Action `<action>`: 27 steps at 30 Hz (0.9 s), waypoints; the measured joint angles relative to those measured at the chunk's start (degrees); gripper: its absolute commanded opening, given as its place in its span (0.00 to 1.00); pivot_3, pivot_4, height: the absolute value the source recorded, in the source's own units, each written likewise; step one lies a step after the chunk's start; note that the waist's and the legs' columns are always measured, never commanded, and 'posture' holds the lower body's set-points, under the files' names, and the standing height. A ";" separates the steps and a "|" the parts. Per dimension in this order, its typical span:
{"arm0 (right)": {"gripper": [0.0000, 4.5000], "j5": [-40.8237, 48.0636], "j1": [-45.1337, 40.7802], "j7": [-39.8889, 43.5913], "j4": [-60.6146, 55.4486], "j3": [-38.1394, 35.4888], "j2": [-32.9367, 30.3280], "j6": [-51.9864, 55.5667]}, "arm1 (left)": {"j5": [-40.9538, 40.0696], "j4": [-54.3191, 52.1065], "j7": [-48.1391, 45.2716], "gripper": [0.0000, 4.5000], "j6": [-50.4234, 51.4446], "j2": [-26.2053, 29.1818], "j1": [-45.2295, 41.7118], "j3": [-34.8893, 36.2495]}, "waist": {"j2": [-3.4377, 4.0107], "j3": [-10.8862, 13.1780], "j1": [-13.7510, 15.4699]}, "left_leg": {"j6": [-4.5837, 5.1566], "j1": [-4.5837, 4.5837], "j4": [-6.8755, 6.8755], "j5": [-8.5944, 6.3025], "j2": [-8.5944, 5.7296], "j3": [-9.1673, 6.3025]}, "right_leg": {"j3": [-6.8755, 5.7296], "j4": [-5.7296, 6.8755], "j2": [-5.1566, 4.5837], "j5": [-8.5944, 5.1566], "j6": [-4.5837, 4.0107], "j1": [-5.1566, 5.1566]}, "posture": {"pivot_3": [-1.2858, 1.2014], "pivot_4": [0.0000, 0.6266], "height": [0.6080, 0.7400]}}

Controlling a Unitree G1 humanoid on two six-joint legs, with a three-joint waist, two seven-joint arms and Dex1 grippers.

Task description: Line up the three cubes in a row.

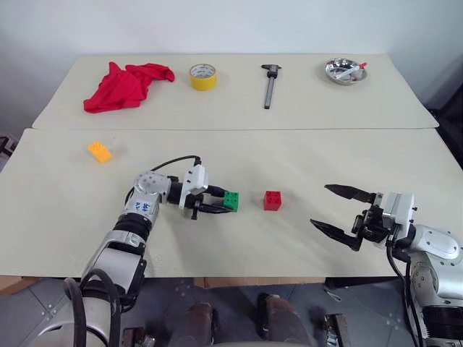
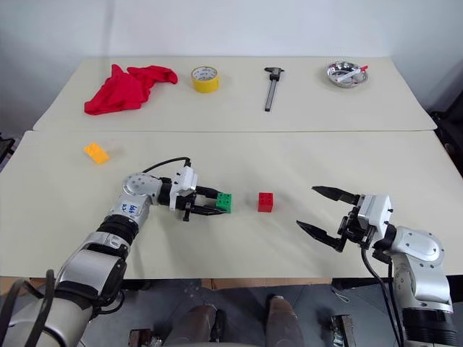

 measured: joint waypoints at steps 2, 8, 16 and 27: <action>1.00 0.00 -0.01 -0.10 -0.01 0.04 0.00 0.32 | 0.02 0.48 -0.29 0.50 0.15 -0.18 -0.07 0.30 | 0.00 0.00 0.03 | 0.00 0.00 0.01 0.00 0.00 0.00 | 0.00 0.00 0.00 0.00 0.00 0.00 | 0.52 0.24 1.00; 1.00 0.02 -1.04 0.16 0.03 2.22 0.62 1.31 | -0.38 -0.46 -0.10 0.88 1.09 0.05 0.19 2.56 | -0.02 0.01 -0.08 | 0.00 -0.03 0.04 0.00 0.03 -0.01 | 0.00 0.02 0.02 0.00 0.00 -0.03 | 0.52 0.24 1.00; 1.00 0.96 -8.86 3.59 0.98 8.60 4.28 3.49 | -9.59 -36.06 12.35 1.00 13.27 12.77 22.88 20.43 | 0.00 0.01 -3.29 | -0.20 0.05 -0.19 -0.11 0.35 0.02 | 0.26 -0.02 -0.13 -0.05 -0.10 -0.19 | 0.52 0.24 1.00; 1.00 0.37 -16.46 7.29 6.73 12.60 8.72 1.34 | -13.28 -62.41 50.59 1.00 17.54 -5.78 61.82 48.27 | -0.11 -0.02 -0.79 | -0.09 0.08 -0.13 -0.20 0.13 -0.27 | 0.21 -0.21 -0.42 -0.10 -0.19 0.12 | 0.52 0.24 1.00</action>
